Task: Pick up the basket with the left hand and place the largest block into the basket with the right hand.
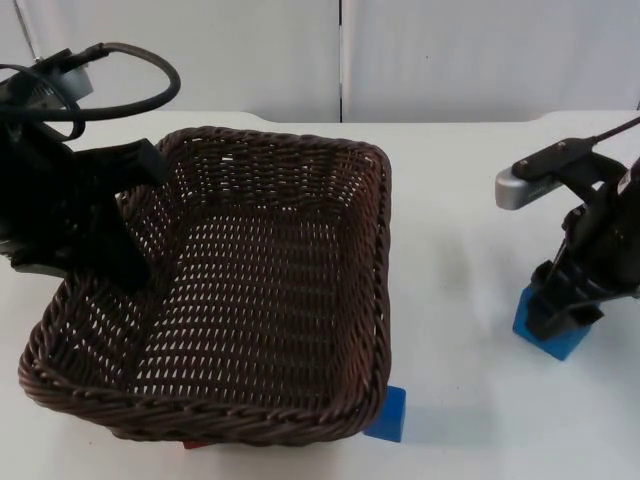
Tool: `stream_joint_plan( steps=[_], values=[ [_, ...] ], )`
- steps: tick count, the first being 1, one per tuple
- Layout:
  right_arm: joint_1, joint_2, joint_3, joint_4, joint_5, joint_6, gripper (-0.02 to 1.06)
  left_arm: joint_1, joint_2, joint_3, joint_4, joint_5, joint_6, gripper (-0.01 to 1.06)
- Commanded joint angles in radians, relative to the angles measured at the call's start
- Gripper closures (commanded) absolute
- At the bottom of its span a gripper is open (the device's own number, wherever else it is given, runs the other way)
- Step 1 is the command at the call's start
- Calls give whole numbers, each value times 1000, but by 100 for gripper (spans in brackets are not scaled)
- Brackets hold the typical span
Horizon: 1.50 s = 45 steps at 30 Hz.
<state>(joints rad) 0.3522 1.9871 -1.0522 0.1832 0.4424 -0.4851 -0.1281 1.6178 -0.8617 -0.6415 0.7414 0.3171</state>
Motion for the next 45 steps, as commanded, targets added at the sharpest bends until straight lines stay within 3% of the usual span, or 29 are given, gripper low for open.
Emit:
stream_joint_plan(
  steps=[1, 2, 13, 23, 45],
  values=[
    [6, -26, -4, 0, 6, -2, 100, 1, -14, 1, -21, 1, -2, 105],
    [6, -41, -4, 0, 14, -2, 105, 1, -14, 1, -21, 1, -2, 105],
    [6, -330, -4, 0, 115, -2, 105, 1, -14, 1, -21, 1, -2, 105],
    [6, -568, -4, 6, 126, -2, 105, 1, -14, 1, -21, 1, -2, 105],
    [6, -596, -4, 14, 132, -2, 105, 1, -14, 1, -22, 1, -2, 105]
  ],
)
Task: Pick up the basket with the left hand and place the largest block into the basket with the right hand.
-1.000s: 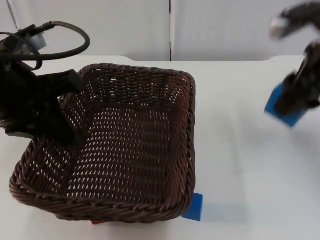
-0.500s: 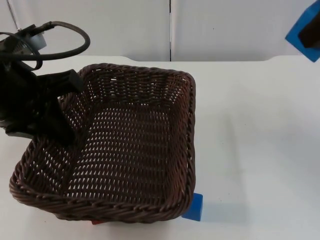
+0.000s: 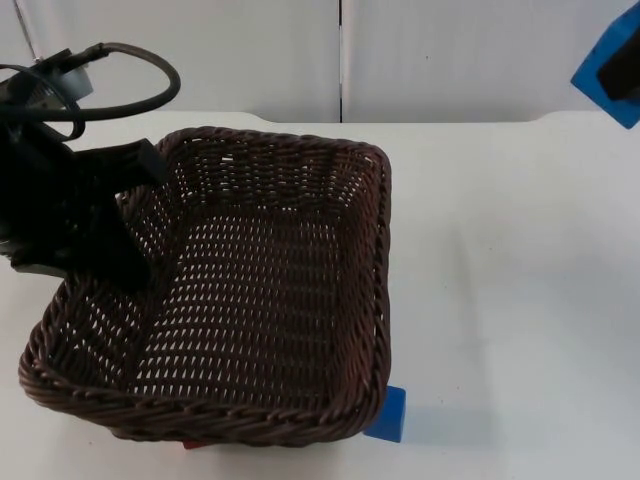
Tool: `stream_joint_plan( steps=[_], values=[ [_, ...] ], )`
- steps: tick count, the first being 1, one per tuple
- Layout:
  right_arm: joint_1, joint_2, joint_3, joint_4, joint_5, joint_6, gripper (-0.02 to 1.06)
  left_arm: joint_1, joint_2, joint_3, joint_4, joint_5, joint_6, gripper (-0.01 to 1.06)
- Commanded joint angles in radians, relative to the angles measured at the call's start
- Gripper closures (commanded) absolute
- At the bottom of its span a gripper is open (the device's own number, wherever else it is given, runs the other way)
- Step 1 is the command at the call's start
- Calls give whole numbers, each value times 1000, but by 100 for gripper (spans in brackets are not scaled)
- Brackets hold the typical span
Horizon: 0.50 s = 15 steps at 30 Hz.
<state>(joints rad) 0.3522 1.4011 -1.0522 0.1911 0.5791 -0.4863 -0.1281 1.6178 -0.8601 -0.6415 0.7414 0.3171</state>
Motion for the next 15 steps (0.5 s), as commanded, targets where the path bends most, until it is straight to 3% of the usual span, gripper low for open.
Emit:
stream_joint_plan(
  steps=[1, 10, 15],
  values=[
    [6, -10, -4, 10, -4, -1, 105, 1, -14, -1, -22, 1, -2, 105],
    [10, -10, -4, 163, -4, -1, 105, 1, -14, -1, -22, 1, -2, 105],
    [66, -10, -4, 171, -10, -1, 105, 1, -14, -1, -22, 1, -2, 105]
  ],
)
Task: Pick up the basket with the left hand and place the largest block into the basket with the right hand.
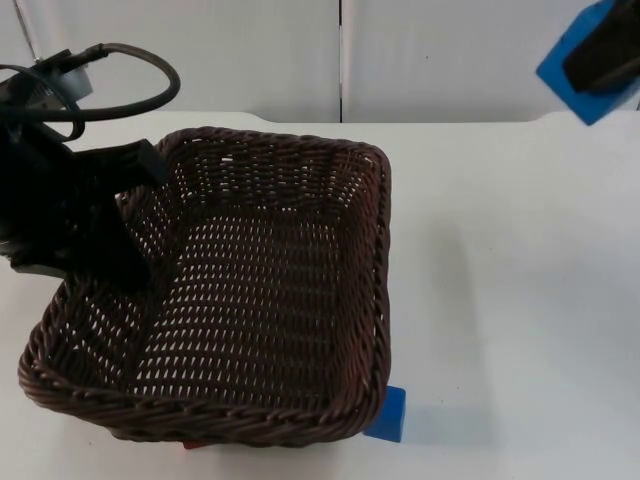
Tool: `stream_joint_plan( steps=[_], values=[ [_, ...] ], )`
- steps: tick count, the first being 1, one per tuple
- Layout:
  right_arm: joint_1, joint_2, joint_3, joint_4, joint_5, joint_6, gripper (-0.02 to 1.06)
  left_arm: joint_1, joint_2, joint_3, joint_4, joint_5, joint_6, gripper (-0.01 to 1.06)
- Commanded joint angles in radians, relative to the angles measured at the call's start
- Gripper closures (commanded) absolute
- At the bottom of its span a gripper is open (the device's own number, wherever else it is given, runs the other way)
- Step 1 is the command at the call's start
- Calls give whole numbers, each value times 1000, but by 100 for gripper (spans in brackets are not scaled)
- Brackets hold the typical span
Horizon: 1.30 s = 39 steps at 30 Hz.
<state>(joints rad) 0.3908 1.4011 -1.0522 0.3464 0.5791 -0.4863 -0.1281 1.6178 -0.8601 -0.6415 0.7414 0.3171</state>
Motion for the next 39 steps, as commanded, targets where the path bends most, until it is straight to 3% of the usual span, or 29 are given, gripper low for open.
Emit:
stream_joint_plan(
  steps=[1, 6, 12, 24, 30, 39],
  values=[
    [52, -10, -4, 6, -19, -1, 105, 1, -14, -1, -22, 1, -2, 105],
    [167, -10, -4, -7, -117, -1, 105, 1, -14, -1, -22, 1, -2, 105],
    [236, -6, -4, -4, -186, -1, 105, 1, -14, -1, -22, 1, -2, 105],
    [264, 262, -276, 83, 53, -1, 105, 1, -14, -1, -24, 1, -2, 105],
    [329, 420, -409, 75, 51, -12, 105, 1, -14, -1, -24, 1, -2, 105],
    [362, 561, -452, 75, 32, -17, 105, 1, -14, -1, -24, 3, -2, 105]
  ],
)
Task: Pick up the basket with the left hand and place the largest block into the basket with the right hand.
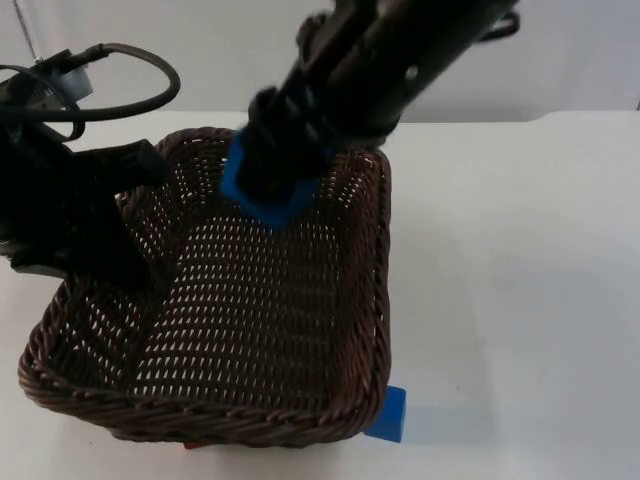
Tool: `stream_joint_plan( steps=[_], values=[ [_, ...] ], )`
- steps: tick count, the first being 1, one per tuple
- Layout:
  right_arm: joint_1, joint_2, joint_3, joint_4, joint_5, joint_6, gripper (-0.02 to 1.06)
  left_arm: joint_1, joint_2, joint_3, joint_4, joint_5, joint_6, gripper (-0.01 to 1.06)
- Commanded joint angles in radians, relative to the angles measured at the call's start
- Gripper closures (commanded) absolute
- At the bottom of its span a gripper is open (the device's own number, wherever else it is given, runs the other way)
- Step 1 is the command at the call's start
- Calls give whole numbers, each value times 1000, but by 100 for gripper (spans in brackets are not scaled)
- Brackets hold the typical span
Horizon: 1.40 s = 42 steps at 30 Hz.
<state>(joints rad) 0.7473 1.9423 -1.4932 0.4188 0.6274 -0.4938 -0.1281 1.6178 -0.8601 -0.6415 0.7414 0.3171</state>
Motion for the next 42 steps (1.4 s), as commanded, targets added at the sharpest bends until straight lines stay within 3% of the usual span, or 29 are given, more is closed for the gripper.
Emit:
stream_joint_plan(
  steps=[1, 7, 12, 13, 15, 17, 20, 35, 42],
  values=[
    [5, 29, -11, 3, -16, -9, 105, 1, -14, -1, -22, 3, -2, 105],
    [7, 56, -11, 5, -11, -9, 97, 1, -14, -1, -22, 3, -2, 105],
    [7, 77, -11, 6, 30, -9, 61, 1, -14, -1, -22, 3, -2, 105],
    [7, 77, -11, 6, 30, -9, 61, 1, -14, -1, -22, 3, -2, 105],
    [7, 77, -11, 6, 35, -9, 45, 1, -14, -1, -22, 3, -2, 105],
    [7, 77, -11, 6, 35, -9, 35, 1, -14, -1, -22, 3, -2, 105],
    [7, 72, -11, 6, 36, -9, 31, 1, -14, -1, -22, 3, -2, 105],
    [5, -170, -11, 2, 98, -3, 31, 1, -14, -1, -52, 5, -2, 105],
    [5, -314, -11, -10, 198, -3, 31, 1, -14, -1, -82, 11, -2, 105]
  ],
)
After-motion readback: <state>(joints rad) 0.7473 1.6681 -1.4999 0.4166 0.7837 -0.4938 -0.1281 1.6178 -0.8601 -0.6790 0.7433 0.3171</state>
